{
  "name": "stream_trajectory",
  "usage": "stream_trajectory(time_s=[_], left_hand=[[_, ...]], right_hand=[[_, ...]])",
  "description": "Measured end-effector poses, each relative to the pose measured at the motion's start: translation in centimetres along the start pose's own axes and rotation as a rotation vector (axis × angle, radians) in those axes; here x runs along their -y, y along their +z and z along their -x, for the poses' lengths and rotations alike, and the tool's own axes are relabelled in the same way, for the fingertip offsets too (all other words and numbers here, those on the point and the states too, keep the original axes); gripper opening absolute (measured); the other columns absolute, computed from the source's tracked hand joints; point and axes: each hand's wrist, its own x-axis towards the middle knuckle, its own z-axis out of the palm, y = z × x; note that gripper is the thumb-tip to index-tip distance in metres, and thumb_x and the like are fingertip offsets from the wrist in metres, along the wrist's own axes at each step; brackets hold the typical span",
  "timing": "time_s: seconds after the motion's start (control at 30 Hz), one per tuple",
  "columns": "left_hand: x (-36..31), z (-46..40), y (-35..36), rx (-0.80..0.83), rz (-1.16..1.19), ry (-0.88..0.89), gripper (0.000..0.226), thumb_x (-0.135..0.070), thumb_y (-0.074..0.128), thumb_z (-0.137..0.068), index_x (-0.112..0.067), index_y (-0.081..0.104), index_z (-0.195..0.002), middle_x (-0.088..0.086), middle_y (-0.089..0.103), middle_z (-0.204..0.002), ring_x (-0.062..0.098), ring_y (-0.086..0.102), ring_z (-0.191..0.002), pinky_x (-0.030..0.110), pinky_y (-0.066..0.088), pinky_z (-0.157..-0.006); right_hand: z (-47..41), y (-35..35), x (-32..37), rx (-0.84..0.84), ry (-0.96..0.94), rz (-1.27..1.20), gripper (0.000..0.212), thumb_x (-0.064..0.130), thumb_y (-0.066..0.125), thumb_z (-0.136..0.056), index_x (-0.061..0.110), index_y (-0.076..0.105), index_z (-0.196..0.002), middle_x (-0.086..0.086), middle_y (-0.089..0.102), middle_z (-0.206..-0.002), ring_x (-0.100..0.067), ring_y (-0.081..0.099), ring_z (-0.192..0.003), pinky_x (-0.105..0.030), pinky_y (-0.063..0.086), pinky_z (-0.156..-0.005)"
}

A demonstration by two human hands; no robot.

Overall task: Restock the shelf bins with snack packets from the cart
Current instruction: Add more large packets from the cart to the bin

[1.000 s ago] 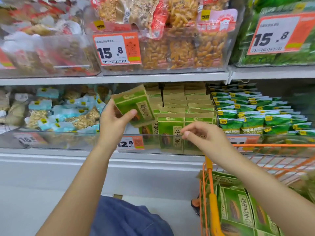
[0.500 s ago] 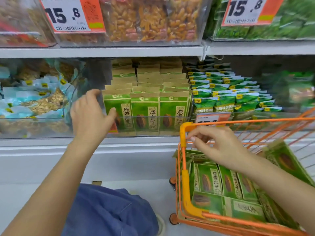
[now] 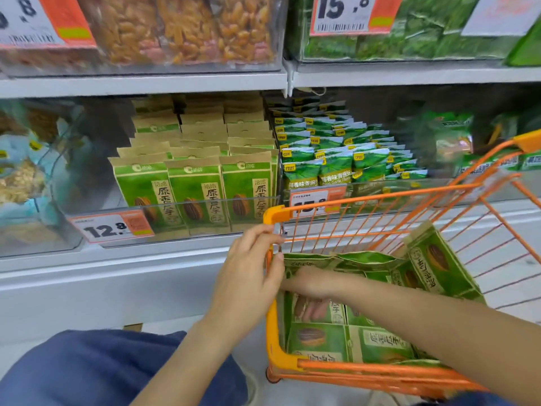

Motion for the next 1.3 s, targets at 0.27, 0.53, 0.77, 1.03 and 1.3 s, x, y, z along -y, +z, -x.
stream_trajectory(time_s=[0.27, 0.53, 0.77, 1.03, 1.3], left_hand=[[-0.2, 0.1, -1.3, 0.114, -0.03, -0.07, 0.041, -0.04, 0.053, -0.07, -0.041, 0.055, -0.111, -0.036, 0.033, -0.136, -0.004, 0.054, -0.101, 0.033, 0.052, -0.083], [-0.3, 0.8, -2.9, 0.164, -0.162, -0.033, 0.062, -0.055, 0.038, -0.064, -0.038, 0.057, -0.12, -0.033, 0.037, -0.134, 0.004, 0.039, -0.125, 0.029, 0.035, -0.1], [-3.1, 0.0, -5.2, 0.094, -0.027, -0.14, 0.035, -0.043, 0.042, -0.099, -0.037, 0.049, -0.132, -0.02, 0.059, -0.126, 0.005, 0.05, -0.122, 0.033, 0.042, -0.098], [-4.9, -1.1, -5.6, 0.079, -0.216, -0.126, 0.093, -0.046, 0.063, -0.079, -0.035, 0.007, -0.153, -0.011, 0.02, -0.158, 0.01, 0.029, -0.14, 0.03, 0.035, -0.106], [-0.4, -2.1, -9.1, 0.013, 1.099, -0.597, 0.052, -0.008, 0.06, -0.055, -0.005, 0.063, -0.106, 0.015, 0.072, -0.09, 0.027, 0.067, -0.075, 0.035, 0.056, -0.065]], right_hand=[[4.0, -5.2, -2.7, -0.042, -0.102, -0.339, 0.011, 0.012, 0.061, -0.09, 0.005, 0.059, -0.099, -0.013, 0.074, -0.087, -0.02, 0.073, -0.072, -0.024, 0.059, -0.061], [11.6, -9.9, -2.2, -0.17, -0.35, -0.423, 0.014, 0.005, 0.053, -0.09, 0.006, 0.064, -0.082, -0.011, 0.07, -0.067, -0.015, 0.06, -0.045, -0.019, 0.05, -0.042], [12.6, -9.3, 2.8, -0.266, -0.52, -0.418, 0.016, 0.008, 0.052, -0.09, -0.004, 0.062, -0.087, -0.027, 0.071, -0.084, -0.024, 0.064, -0.057, -0.022, 0.054, -0.048], [12.3, -6.0, 6.6, -0.21, -0.693, -0.559, 0.016, 0.018, 0.058, -0.092, 0.005, 0.065, -0.087, -0.013, 0.072, -0.081, -0.015, 0.066, -0.055, -0.024, 0.058, -0.06], [7.9, -2.9, 6.5, -0.448, -0.718, -0.756, 0.028, 0.025, 0.049, -0.099, 0.013, 0.069, -0.083, -0.003, 0.068, -0.067, -0.009, 0.061, -0.054, -0.021, 0.051, -0.058]])
